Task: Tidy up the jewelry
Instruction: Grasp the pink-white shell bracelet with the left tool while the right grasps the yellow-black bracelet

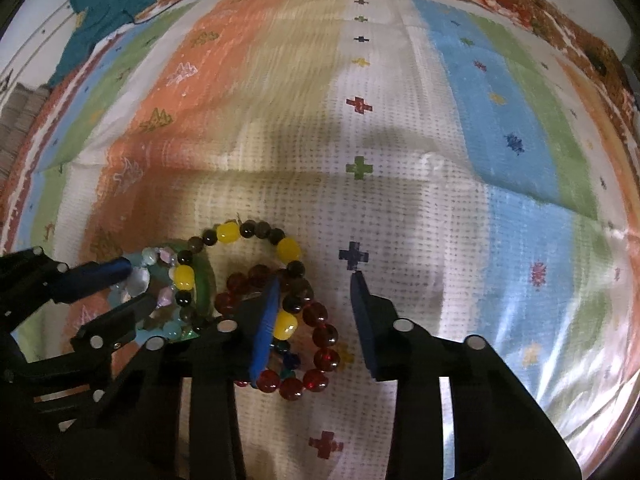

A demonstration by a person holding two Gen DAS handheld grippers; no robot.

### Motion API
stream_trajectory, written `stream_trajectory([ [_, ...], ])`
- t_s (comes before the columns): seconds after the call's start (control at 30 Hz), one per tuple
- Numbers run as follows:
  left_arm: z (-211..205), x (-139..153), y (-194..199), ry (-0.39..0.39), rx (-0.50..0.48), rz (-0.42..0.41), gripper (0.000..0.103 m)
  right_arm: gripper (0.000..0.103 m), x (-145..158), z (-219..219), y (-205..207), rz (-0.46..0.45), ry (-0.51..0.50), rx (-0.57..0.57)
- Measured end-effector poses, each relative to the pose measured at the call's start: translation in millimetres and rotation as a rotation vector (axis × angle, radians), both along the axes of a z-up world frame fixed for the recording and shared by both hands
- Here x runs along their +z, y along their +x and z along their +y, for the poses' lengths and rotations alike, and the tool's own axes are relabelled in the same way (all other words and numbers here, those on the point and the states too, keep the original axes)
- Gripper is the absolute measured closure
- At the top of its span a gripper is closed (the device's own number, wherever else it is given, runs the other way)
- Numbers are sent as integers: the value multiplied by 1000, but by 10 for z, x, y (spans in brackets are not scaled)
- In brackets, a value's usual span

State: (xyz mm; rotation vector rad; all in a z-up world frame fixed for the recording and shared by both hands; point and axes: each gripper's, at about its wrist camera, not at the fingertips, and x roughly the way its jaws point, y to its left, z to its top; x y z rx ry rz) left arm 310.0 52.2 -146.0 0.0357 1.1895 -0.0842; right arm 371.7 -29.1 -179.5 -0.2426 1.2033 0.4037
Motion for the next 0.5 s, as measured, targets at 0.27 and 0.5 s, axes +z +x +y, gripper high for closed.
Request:
stream_trajectory([
  [0.27, 53, -114, 8, 21, 16, 14, 95, 88, -19, 36, 17, 20, 33, 15],
  [0.5, 120, 31, -22, 0, 50, -25, 95, 92, 29, 32, -15, -3, 28, 23],
])
